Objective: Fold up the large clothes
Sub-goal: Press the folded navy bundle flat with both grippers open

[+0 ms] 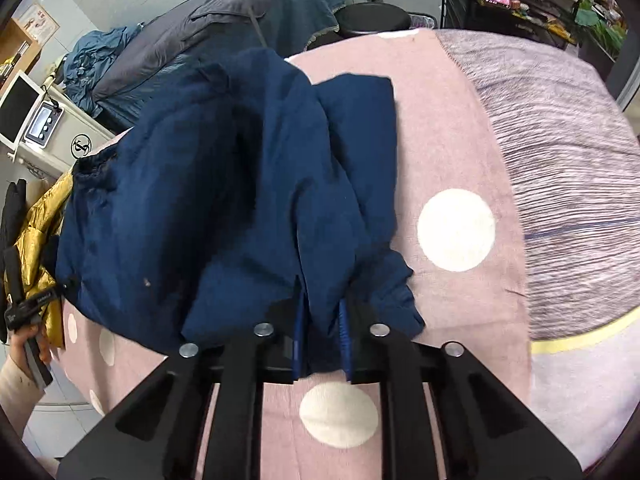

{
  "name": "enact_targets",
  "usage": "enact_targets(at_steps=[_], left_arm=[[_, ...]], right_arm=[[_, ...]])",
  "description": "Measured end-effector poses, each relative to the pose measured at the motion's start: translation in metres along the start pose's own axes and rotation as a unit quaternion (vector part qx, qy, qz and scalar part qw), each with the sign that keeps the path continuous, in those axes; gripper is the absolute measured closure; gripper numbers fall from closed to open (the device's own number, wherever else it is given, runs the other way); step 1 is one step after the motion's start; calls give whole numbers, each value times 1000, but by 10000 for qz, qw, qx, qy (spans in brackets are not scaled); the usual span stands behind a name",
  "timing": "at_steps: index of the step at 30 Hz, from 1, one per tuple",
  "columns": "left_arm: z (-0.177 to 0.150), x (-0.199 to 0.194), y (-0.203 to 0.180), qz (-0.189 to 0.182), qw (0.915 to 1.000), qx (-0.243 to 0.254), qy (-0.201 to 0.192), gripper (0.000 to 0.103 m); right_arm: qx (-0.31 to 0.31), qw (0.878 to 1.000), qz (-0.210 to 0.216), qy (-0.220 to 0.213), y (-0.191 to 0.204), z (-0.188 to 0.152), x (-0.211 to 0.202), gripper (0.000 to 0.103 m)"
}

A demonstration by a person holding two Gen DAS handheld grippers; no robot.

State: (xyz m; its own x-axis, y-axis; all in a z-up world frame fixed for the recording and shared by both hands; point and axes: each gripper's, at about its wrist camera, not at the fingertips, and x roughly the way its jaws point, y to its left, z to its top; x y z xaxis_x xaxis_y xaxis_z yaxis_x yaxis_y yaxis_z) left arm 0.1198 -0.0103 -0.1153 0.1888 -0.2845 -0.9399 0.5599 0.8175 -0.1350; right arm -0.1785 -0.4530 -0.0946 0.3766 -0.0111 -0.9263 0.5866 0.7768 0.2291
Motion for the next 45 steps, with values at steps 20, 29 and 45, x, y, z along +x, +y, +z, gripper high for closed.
enact_targets(at_steps=[20, 29, 45], left_arm=[[41, -23, 34, 576, 9964, -561, -276, 36], [71, -43, -2, 50, 9967, -481, -646, 31], [28, -32, -51, -136, 9971, -393, -638, 23]], right_arm=[[65, 9980, -516, -352, -3, 8, -44, 49], [-354, 9924, 1178, -78, 70, 73, -28, 32], [-553, 9979, -255, -231, 135, 158, 68, 96]])
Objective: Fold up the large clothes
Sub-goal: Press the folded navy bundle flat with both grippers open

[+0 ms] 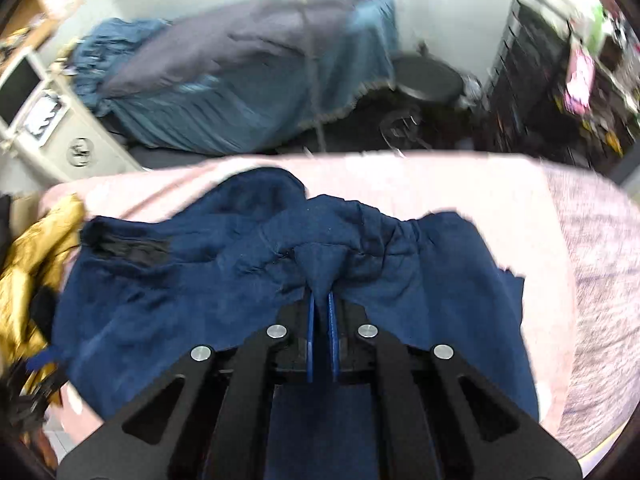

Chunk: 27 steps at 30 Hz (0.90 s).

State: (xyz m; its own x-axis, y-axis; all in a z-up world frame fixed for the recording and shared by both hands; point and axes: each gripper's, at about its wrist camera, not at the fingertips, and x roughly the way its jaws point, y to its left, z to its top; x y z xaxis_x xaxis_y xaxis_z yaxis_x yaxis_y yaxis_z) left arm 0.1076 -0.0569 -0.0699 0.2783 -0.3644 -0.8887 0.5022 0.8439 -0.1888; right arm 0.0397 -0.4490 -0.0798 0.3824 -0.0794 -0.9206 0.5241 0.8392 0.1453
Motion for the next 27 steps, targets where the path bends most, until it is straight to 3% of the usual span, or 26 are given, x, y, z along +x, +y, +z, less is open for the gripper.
enact_targets(at_steps=[2, 3, 5, 7, 9, 13, 16, 19, 21, 24, 27], left_arm=[[-3, 8, -9, -7, 10000, 13, 67, 22], [-5, 13, -12, 26, 9999, 64, 118, 22], [-8, 26, -21, 148, 9993, 194, 279, 22], [-9, 36, -27, 250, 9986, 270, 373, 22], [-8, 39, -28, 340, 9984, 271, 366, 22], [-5, 36, -32, 242, 9991, 236, 249, 19], [-5, 44, -38, 267, 9982, 406, 339, 18], [-4, 60, -37, 517, 9960, 528, 494, 18], [-2, 74, -24, 638, 9952, 407, 620, 12], [2, 90, -9, 618, 9945, 327, 786, 7], [8, 96, -11, 715, 9923, 406, 922, 5]], right_arm=[[52, 9989, 15, 471, -3, -8, 31, 91], [40, 9982, 69, 588, -4, -14, 42, 79], [66, 9976, 39, 682, -10, -20, 49, 67], [263, 9980, 199, 545, -19, -26, 39, 62], [499, 9978, 356, 250, -32, -29, 16, 50], [889, 9919, 849, -305, -58, -40, -31, 38], [770, 9921, 974, -196, -67, -62, -44, 37], [486, 9982, 357, -21, -76, -86, -39, 37], [790, 9967, -19, 169, -101, -97, -27, 38], [1211, 9919, 199, 330, -132, -111, -8, 52], [1223, 9918, 157, 333, -130, -113, -1, 52]])
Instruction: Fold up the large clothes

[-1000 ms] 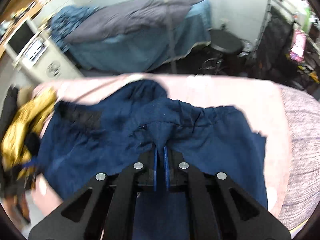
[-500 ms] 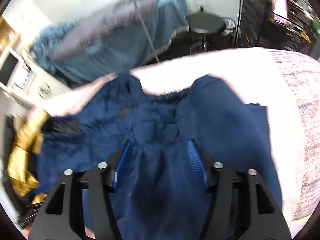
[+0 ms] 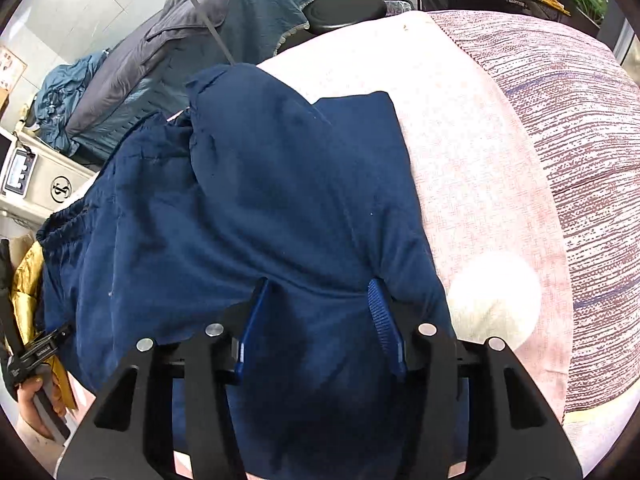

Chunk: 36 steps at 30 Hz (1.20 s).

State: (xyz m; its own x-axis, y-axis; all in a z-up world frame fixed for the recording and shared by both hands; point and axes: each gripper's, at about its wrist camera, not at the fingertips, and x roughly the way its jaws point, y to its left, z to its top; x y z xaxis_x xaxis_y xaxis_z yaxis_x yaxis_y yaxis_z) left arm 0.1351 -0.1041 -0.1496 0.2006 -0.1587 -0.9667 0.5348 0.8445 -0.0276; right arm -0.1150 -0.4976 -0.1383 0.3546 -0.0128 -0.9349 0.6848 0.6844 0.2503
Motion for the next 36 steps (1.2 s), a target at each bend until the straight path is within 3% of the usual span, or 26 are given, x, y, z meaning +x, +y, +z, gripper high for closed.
enact_targets(at_steps=[4, 7, 10, 20, 30, 36], left_arm=[[1, -8, -5, 113, 9999, 4, -1, 7], [-4, -27, 0, -19, 9997, -188, -154, 7], [-14, -47, 6, -175, 9988, -281, -361, 7], [-48, -74, 33, -103, 9983, -413, -395, 7], [-57, -67, 52, 26, 9976, -658, -232, 7], [-61, -66, 56, 29, 9977, -647, -173, 7]], right_arm=[[-436, 9977, -521, 50, 25, -2, 1, 44], [-894, 9914, -957, 0, 47, -7, -7, 41], [-1184, 9869, -1088, -154, 63, -20, -23, 35], [-1545, 9824, -1007, -303, 79, -44, -55, 29], [-1402, 9849, -1011, -139, 47, -38, -51, 29], [-907, 9948, -461, 42, -1, -19, -40, 27]])
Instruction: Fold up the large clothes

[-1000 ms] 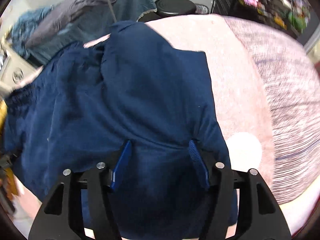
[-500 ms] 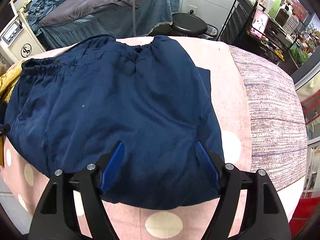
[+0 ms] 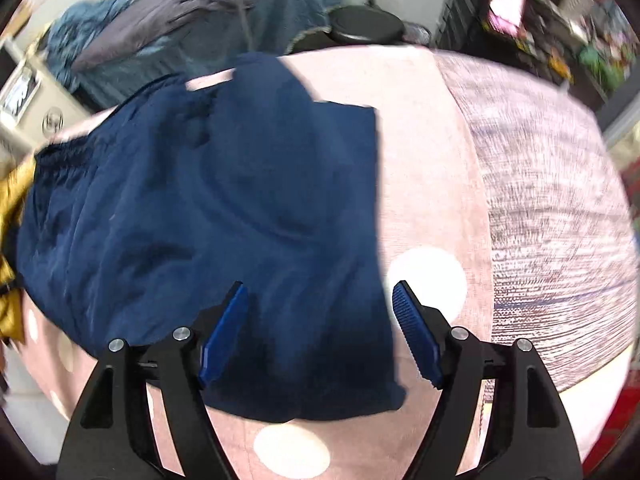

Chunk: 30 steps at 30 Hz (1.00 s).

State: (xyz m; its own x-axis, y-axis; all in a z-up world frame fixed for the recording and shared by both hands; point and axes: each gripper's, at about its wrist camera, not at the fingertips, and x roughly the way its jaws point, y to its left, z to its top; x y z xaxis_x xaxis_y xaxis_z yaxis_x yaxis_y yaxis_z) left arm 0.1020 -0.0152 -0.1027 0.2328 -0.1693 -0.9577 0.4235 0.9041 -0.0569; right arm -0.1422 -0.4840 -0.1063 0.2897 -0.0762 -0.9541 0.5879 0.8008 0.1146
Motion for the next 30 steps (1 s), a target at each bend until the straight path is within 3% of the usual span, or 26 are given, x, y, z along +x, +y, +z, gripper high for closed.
enact_targets(at_steps=[3, 6, 12, 16, 20, 24, 30], left_arm=[[-3, 0, 4, -8, 10000, 51, 41, 7], [-4, 2, 8, 52, 9999, 84, 125, 7], [3, -1, 14, -9, 9999, 63, 108, 7], [8, 2, 17, -165, 9998, 0, 146, 7], [18, 7, 23, -383, 9991, -60, 180, 7], [39, 12, 35, -488, 9987, -90, 138, 7], [70, 27, 49, -312, 9993, 160, 95, 6]], right_arm=[[680, 9934, 869, 299, -38, 7, 22, 26], [1144, 9779, 1666, 534, -62, 13, 45, 26], [1244, 9609, 2307, 894, -67, 32, 87, 21], [1182, 9567, 2545, 777, -51, 45, 94, 20], [920, 9701, 2124, 729, -32, 45, 95, 20], [831, 9702, 2187, 625, -32, 43, 94, 20], [828, 9733, 2053, 608, -30, 41, 94, 20]])
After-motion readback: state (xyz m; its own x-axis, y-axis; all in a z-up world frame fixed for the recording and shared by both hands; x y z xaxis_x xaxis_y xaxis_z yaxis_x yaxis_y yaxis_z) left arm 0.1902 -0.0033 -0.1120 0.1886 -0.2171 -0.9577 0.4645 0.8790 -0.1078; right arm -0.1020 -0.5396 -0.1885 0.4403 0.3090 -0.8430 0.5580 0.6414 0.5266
